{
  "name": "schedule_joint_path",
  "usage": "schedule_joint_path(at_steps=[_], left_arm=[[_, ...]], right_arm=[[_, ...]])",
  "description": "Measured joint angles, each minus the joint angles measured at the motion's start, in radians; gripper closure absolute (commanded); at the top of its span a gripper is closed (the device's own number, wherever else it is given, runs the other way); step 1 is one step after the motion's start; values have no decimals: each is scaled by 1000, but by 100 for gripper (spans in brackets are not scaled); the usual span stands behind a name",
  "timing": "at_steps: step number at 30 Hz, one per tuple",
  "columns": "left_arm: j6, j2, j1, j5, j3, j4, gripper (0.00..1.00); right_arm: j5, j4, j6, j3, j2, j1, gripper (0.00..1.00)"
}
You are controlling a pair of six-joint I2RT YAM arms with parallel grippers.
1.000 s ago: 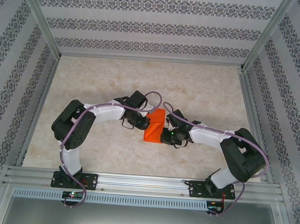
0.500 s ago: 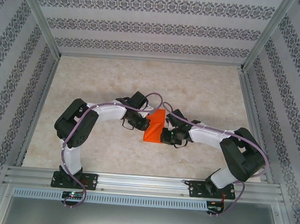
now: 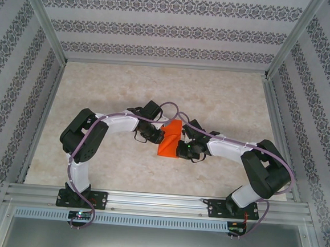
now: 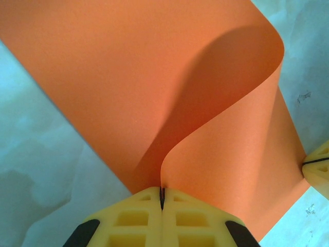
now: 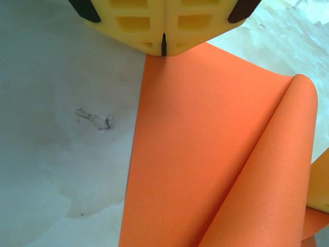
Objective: Fold a paper plane with a square sheet of paper (fold left side to right side)
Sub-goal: Fold the triangle a second time at the center of the table.
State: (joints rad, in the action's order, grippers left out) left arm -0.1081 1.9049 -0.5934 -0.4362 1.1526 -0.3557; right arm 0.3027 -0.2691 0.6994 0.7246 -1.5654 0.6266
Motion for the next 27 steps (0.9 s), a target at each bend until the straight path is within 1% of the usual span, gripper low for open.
schedule_joint_path(at_steps=[15, 27], left_arm=[[0, -40, 7, 7, -14, 4, 100], [0, -40, 7, 7, -14, 5, 100]], right_arm=[[0, 0, 0, 0, -1, 0, 100], [0, -1, 0, 1, -1, 0, 100]])
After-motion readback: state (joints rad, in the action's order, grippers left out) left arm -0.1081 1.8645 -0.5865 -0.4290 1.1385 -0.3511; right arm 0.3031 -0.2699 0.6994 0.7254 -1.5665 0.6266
